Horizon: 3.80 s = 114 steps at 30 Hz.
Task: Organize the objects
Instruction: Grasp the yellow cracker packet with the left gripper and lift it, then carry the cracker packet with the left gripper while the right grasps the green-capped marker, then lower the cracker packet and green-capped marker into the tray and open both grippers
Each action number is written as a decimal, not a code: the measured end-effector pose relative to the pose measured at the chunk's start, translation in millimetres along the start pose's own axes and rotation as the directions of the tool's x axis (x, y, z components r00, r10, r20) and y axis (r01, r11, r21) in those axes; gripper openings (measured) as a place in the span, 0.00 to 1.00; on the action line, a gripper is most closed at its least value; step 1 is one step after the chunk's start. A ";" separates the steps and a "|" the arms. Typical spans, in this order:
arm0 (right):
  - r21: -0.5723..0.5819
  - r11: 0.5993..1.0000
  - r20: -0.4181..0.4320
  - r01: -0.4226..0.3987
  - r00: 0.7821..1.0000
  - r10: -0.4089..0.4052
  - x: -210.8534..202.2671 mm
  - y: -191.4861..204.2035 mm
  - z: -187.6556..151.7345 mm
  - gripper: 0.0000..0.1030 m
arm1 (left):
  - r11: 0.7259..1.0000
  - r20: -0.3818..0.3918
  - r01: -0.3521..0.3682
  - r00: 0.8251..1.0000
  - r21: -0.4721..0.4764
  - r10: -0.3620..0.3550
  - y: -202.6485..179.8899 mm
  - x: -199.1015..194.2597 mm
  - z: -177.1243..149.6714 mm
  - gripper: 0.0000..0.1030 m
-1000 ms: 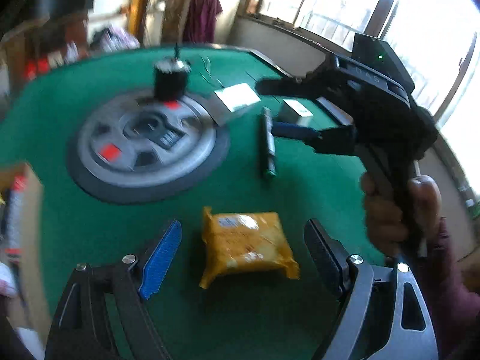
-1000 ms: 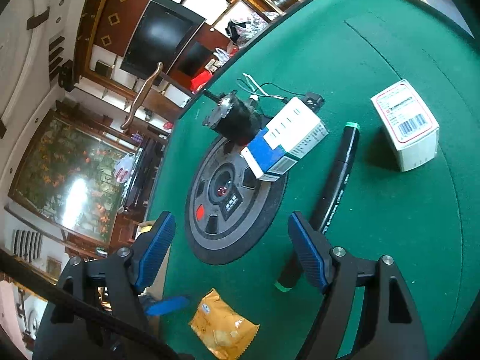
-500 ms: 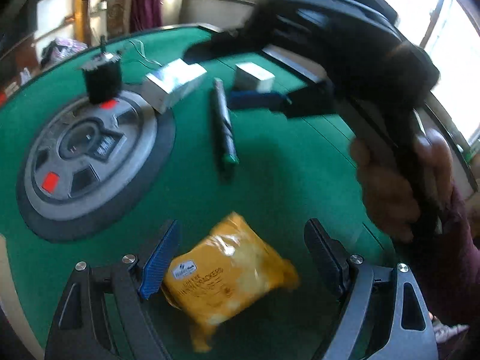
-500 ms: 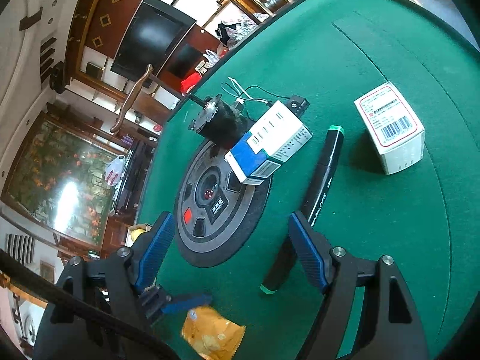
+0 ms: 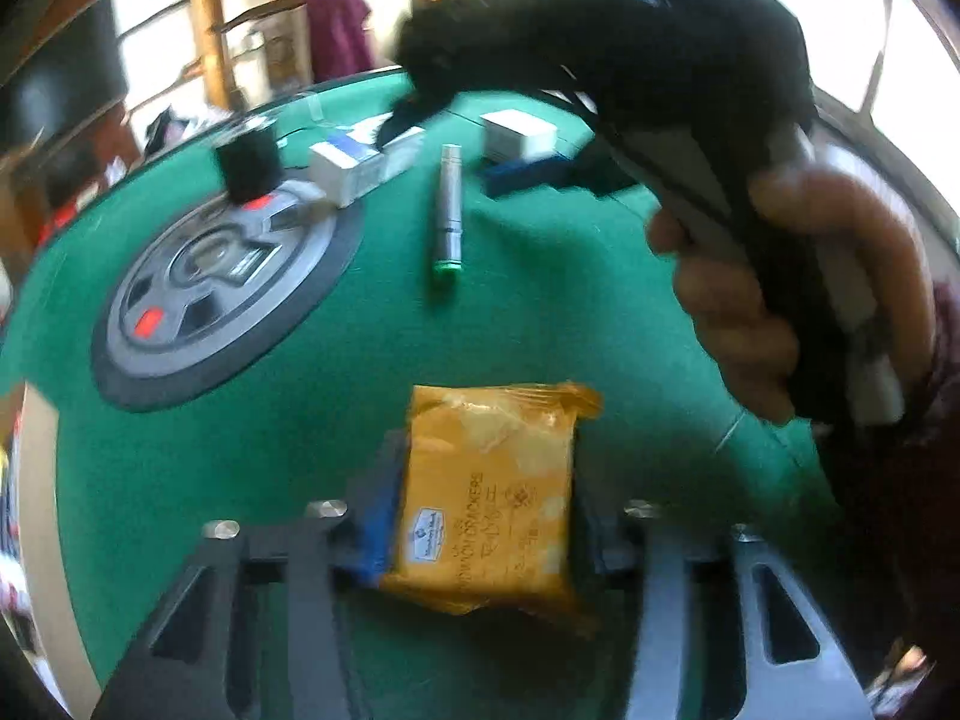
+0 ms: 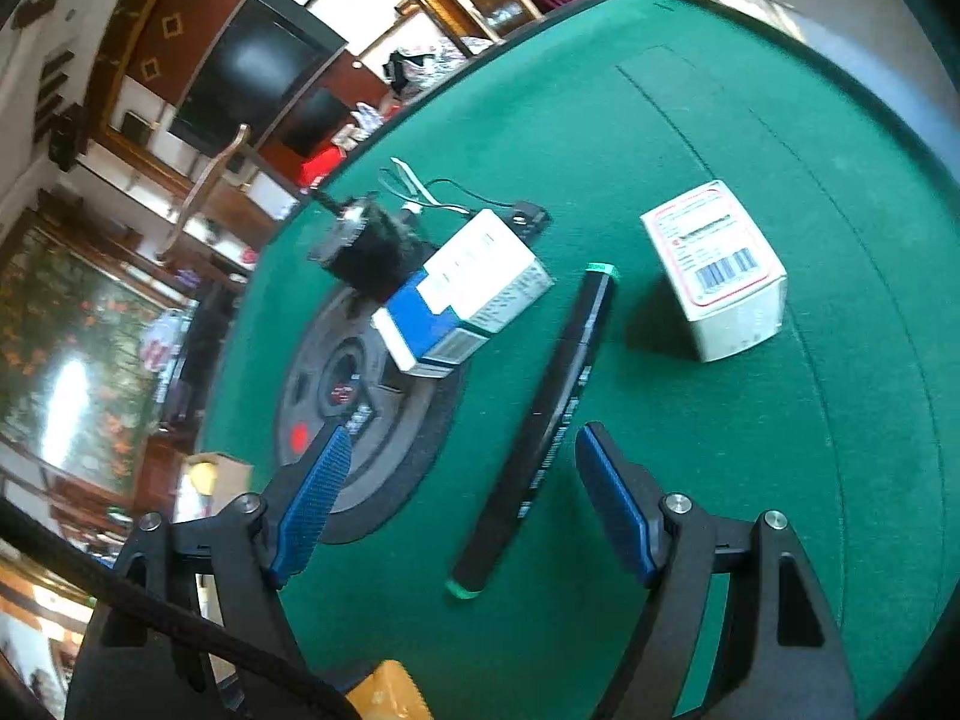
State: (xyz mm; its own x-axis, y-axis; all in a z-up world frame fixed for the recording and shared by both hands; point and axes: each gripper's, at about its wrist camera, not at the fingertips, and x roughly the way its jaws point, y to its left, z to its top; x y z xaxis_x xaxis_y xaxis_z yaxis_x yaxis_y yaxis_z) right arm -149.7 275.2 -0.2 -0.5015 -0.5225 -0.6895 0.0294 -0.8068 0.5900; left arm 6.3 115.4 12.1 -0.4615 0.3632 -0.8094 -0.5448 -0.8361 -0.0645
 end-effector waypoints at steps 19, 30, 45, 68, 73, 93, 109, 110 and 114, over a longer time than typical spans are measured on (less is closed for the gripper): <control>-0.246 0.789 0.143 0.563 0.826 -0.545 31.9 48.1 -23.8 0.22 | 0.956 0.147 -0.075 0.982 -0.284 0.120 74.1 -99.8 -68.8 0.38; -0.156 0.900 0.050 0.407 0.913 -0.404 -7.6 32.2 -63.1 0.12 | 0.911 0.190 -0.073 0.968 -0.406 0.163 110.4 -134.6 -116.7 0.38; -0.153 0.980 -0.016 0.130 0.991 -0.134 -48.7 84.0 -130.8 0.12 | 0.858 0.204 -0.132 0.943 -0.496 0.263 137.2 -174.3 -148.7 0.39; -0.396 0.908 -0.167 -0.138 0.983 0.076 -35.1 228.5 -182.6 0.12 | 0.723 0.158 -0.196 0.907 -0.662 0.390 231.7 -195.7 -204.0 0.39; -0.391 0.888 -0.306 -0.242 0.944 0.122 -10.4 249.4 -197.5 0.12 | 0.720 0.133 -0.202 0.916 -0.664 0.379 239.1 -184.0 -206.9 0.39; -0.359 0.906 -0.462 -0.225 0.886 0.037 103.4 285.2 -228.3 0.13 | 0.721 0.060 -0.267 0.917 -0.639 0.393 262.6 -164.0 -209.7 0.39; -0.511 0.854 -0.213 -0.101 0.977 -0.012 60.4 294.9 -229.0 0.59 | 0.722 0.030 -0.330 0.900 -0.608 0.436 245.0 -166.1 -199.9 0.69; -0.517 0.852 -0.198 -0.087 0.980 -0.020 57.5 293.8 -229.4 0.59 | 0.723 0.029 -0.340 0.895 -0.601 0.445 241.0 -167.7 -197.5 0.69; -0.539 0.842 -0.140 -0.026 0.988 -0.059 49.4 288.3 -231.4 0.59 | 0.723 0.038 -0.393 0.865 -0.568 0.501 223.0 -176.1 -187.4 0.75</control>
State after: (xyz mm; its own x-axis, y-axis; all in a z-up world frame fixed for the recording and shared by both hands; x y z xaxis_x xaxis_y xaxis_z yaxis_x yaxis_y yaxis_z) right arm 34.0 -47.0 38.7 -0.3765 -0.5078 -0.7749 0.5036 -0.8142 0.2889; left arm 97.3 -212.1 30.8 -0.6985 -0.0888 -0.7101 0.1857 -0.9808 -0.0601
